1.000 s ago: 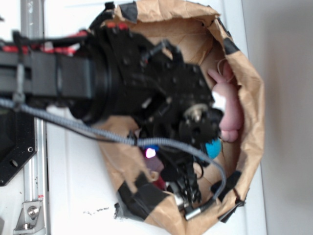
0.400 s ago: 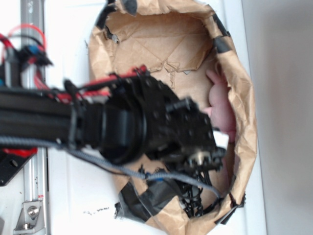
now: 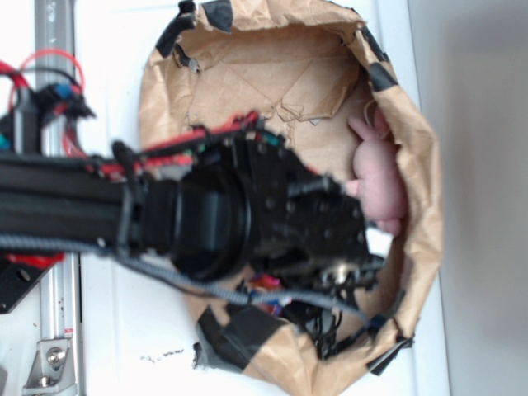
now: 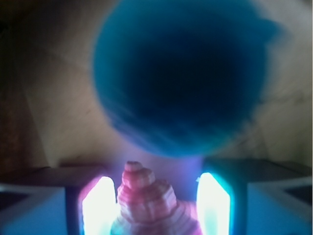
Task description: Grab the shell.
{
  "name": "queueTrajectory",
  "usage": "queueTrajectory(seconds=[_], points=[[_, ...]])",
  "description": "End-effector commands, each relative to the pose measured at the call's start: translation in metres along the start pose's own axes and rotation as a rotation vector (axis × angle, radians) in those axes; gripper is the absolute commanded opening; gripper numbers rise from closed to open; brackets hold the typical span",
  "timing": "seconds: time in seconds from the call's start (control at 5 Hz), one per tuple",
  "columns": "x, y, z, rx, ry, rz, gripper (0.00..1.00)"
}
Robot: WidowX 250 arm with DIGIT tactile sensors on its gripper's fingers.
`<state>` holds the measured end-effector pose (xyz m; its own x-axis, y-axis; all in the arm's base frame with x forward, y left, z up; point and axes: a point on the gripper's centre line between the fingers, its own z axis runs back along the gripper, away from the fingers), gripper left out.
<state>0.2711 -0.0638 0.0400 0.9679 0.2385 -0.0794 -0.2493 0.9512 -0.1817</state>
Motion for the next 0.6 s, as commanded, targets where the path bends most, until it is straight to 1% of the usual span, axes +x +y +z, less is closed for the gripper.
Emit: queueTrajectory(seconds=[0.0,0.2,0.4], points=[[0.018,0.062,0.135,0.095,-0.303,-0.06,0.0],[0.013,0.061,0.154,0.147,-0.312,-0.107,0.0],[0.008,0.055,0.145,0.136,-0.294,-0.136,0.0]])
